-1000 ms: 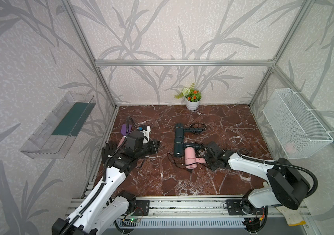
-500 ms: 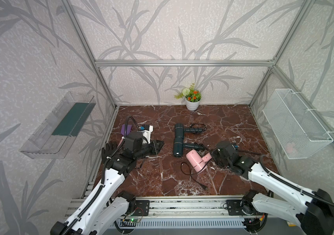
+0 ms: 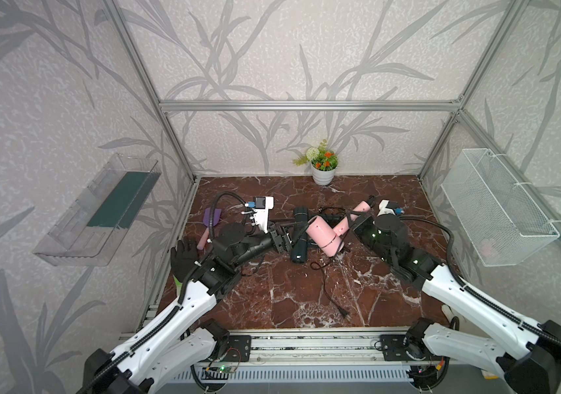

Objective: Wrap the cord around the hair dryer
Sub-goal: Pick up the hair dryer from the center of the board.

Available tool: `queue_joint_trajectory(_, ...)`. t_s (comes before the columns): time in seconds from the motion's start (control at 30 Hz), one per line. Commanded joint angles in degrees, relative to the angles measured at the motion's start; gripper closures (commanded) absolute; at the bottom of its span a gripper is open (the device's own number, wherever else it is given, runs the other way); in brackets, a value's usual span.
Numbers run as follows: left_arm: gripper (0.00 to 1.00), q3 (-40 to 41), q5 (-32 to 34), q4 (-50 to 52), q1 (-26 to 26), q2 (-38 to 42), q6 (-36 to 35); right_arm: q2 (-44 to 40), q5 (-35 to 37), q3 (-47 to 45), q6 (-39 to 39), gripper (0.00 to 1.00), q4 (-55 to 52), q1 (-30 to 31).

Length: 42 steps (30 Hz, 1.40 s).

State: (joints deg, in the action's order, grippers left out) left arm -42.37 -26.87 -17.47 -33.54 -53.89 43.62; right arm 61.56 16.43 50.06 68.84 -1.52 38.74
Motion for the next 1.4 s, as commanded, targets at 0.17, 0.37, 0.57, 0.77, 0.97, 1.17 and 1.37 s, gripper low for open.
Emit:
queue_joint_trajectory(0.17, 0.01, -2.11, 3.42, -3.64, -1.5, -5.05, 3.55, 0.6, 0.62, 6.43, -2.15, 1.0, 11.53, -0.05)
queue_joint_trajectory(0.37, 0.01, -3.48, 5.76, -9.4, -3.14, -7.96, 3.83, 2.97, -0.57, 7.89, -0.87, 1.0, 13.52, 0.81)
queue_joint_trajectory(0.57, 0.01, -3.3, 8.51, -18.7, -3.85, -12.66, 5.8, 6.07, -1.72, 8.99, 0.19, 1.0, 16.95, 3.98)
queue_joint_trajectory(0.77, 0.12, -3.71, 10.29, -22.63, -3.97, -16.5, 5.59, 7.46, -2.65, 8.81, 1.16, 1.0, 20.33, 6.17)
queue_joint_trajectory(0.97, 0.55, -4.75, 11.27, -21.14, -3.85, -15.4, 1.57, 7.18, -3.89, 8.04, 0.9, 1.0, 20.73, 6.43)
queue_joint_trajectory(1.17, 1.0, -5.15, 15.67, -15.86, -2.82, -11.07, -2.07, 3.65, -8.38, 6.68, -12.61, 0.68, 21.66, 6.1)
queue_joint_trajectory(1.37, 1.0, -9.39, 12.88, -5.11, 7.22, -3.76, -2.96, -6.97, -19.4, -6.65, -46.17, 0.36, 35.02, 6.94)
